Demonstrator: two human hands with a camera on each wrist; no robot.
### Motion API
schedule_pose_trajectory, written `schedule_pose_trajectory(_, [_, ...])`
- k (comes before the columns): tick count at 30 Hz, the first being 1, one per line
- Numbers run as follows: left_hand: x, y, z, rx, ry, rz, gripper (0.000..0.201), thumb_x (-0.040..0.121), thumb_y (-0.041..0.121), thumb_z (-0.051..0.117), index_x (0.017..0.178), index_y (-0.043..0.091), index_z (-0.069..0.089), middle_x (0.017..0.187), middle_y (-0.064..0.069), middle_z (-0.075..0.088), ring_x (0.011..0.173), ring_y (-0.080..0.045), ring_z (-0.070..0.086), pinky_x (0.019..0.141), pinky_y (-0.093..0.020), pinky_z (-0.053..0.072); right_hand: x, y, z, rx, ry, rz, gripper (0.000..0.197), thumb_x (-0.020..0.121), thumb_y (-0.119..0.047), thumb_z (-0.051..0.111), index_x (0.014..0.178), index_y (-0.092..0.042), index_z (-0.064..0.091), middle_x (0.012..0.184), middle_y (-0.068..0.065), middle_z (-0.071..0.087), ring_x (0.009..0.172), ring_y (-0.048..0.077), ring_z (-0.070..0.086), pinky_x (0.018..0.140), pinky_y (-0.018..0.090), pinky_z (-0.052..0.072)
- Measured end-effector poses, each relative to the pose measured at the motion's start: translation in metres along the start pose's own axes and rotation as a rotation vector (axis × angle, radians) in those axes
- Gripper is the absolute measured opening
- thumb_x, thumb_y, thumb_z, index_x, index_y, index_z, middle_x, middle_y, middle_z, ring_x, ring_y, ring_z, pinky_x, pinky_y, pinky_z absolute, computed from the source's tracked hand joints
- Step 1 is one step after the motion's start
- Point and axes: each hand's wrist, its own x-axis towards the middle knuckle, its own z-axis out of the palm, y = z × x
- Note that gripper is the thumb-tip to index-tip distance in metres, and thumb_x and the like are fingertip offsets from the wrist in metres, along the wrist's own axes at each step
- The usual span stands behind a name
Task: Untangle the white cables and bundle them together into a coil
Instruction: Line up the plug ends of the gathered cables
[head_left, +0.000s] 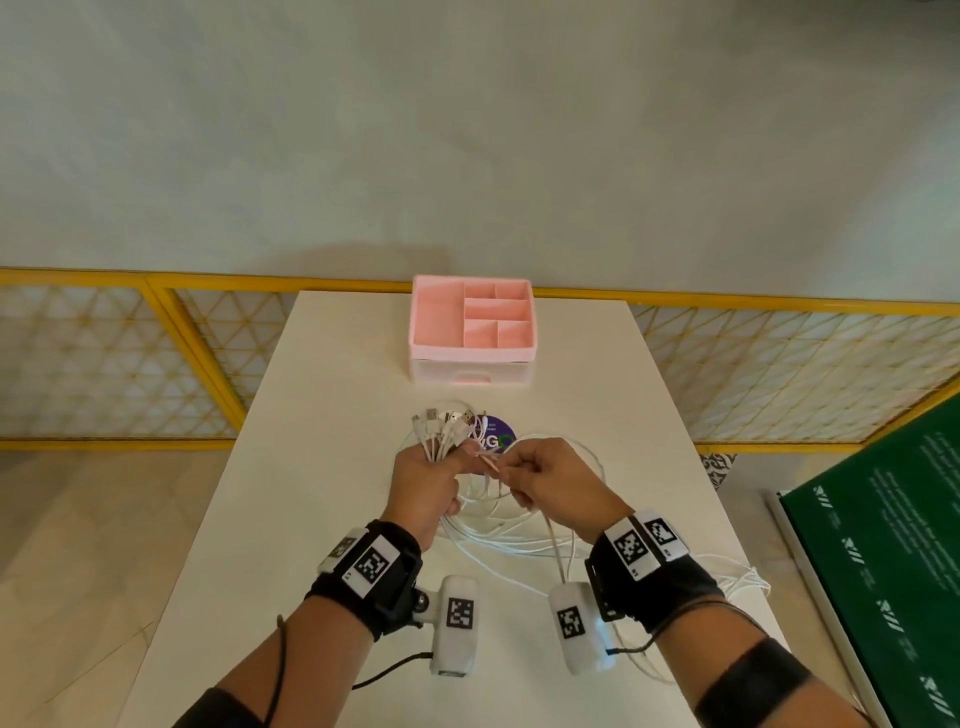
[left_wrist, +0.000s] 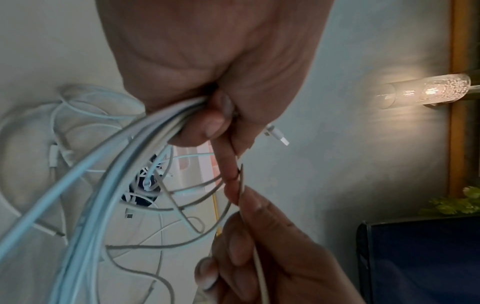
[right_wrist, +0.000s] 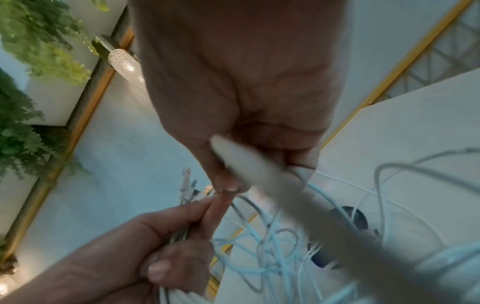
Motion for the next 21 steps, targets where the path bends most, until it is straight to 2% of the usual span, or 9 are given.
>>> schedule_pose_trajectory(2, [0.003, -0.001, 0.000, -0.007, 0.036, -0.005, 0.016, 0.093, 0.015, 0.069, 0.102, 0.003, 0.071, 0.085, -0.018, 0.077, 0.041, -0.011, 0.027, 0.043, -0.022, 0.026, -0.002, 0.005, -0.004, -0.042, -0.012, 0.014, 0.014, 0.090, -0.015, 0.068, 0.076, -0.017, 0.069, 0.053, -0.004, 0.059, 0.052, 0.014, 0.050, 0.062, 0.032, 0.042])
schedule_pose_trajectory(4, [0.007, -0.002, -0.001, -0.054, 0.100, -0.010, 0.014, 0.093, 0.015, 0.069, 0.100, 0.003, 0.070, 0.086, -0.017, 0.077, 0.043, -0.010, 0.030, 0.042, -0.022, 0.028, -0.006, 0.008, -0.007, -0.070, -0.046, 0.045, 0.011, 0.089, -0.011, 0.068, 0.078, -0.010, 0.069, 0.056, -0.002, 0.062, 0.053, 0.010, 0.054, 0.062, 0.028, 0.046])
schedule_pose_trajectory(7, [0.010, 0.000, 0.000, -0.086, 0.090, -0.012, 0.012, 0.092, 0.015, 0.070, 0.100, 0.005, 0.070, 0.092, -0.014, 0.078, 0.042, -0.008, 0.032, 0.043, -0.022, 0.027, -0.015, 0.013, -0.009, 0.083, -0.063, 0.046, 0.010, 0.087, 0.001, 0.063, 0.077, -0.002, 0.065, 0.068, 0.010, 0.067, 0.061, 0.017, 0.062, 0.065, 0.030, 0.051])
schedule_pose_trajectory(11, [0.004, -0.002, 0.007, -0.037, -0.016, 0.012, 0.007, 0.086, 0.012, 0.075, 0.093, 0.012, 0.075, 0.104, -0.018, 0.075, 0.042, -0.009, 0.028, 0.047, -0.023, 0.024, -0.016, 0.019, -0.008, 0.068, 0.006, 0.017, 0.012, 0.079, -0.014, 0.065, 0.078, -0.003, 0.064, 0.081, 0.013, 0.071, 0.077, 0.017, 0.066, 0.069, 0.028, 0.053])
schedule_pose_trajectory(13, [0.002, -0.007, 0.012, 0.023, -0.092, 0.015, 0.011, 0.084, 0.016, 0.077, 0.095, 0.014, 0.078, 0.097, -0.022, 0.073, 0.044, -0.011, 0.026, 0.047, -0.024, 0.023, -0.014, 0.020, -0.008, -0.011, 0.032, -0.015, 0.009, 0.084, -0.012, 0.067, 0.075, -0.010, 0.065, 0.077, 0.001, 0.067, 0.074, 0.010, 0.062, 0.072, 0.026, 0.050])
schedule_pose_trajectory(15, [-0.001, -0.011, 0.017, 0.078, -0.151, 0.023, 0.009, 0.087, 0.020, 0.076, 0.094, 0.021, 0.080, 0.085, -0.018, 0.064, 0.045, -0.012, 0.027, 0.045, -0.024, 0.025, -0.012, 0.021, -0.007, -0.102, 0.042, -0.052, 0.016, 0.090, -0.010, 0.066, 0.075, -0.015, 0.065, 0.075, -0.009, 0.064, 0.071, 0.002, 0.059, 0.073, 0.018, 0.047])
schedule_pose_trajectory(16, [-0.001, -0.013, 0.018, 0.088, -0.163, 0.027, 0.009, 0.089, 0.019, 0.074, 0.092, 0.025, 0.080, 0.081, -0.016, 0.058, 0.045, -0.012, 0.027, 0.044, -0.024, 0.026, -0.011, 0.021, -0.007, -0.136, 0.038, -0.056, 0.016, 0.092, -0.011, 0.064, 0.076, -0.015, 0.064, 0.074, -0.009, 0.064, 0.069, 0.002, 0.058, 0.071, 0.018, 0.047])
schedule_pose_trajectory(19, [-0.001, -0.015, 0.018, 0.080, -0.173, 0.018, 0.013, 0.091, 0.018, 0.072, 0.088, 0.028, 0.080, 0.081, -0.013, 0.048, 0.046, -0.013, 0.025, 0.044, -0.024, 0.023, -0.010, 0.021, -0.004, -0.154, 0.017, 0.003, 0.012, 0.095, -0.017, 0.058, 0.085, -0.016, 0.064, 0.066, 0.002, 0.069, 0.061, 0.016, 0.064, 0.064, 0.032, 0.052])
schedule_pose_trajectory(21, [0.000, -0.015, 0.017, 0.077, -0.181, 0.015, 0.014, 0.093, 0.017, 0.069, 0.091, 0.027, 0.080, 0.083, -0.013, 0.050, 0.047, -0.012, 0.025, 0.044, -0.024, 0.022, -0.010, 0.022, 0.000, -0.185, 0.057, 0.021, 0.013, 0.097, -0.020, 0.059, 0.086, -0.016, 0.066, 0.056, 0.001, 0.063, 0.048, 0.012, 0.060, 0.056, 0.029, 0.050])
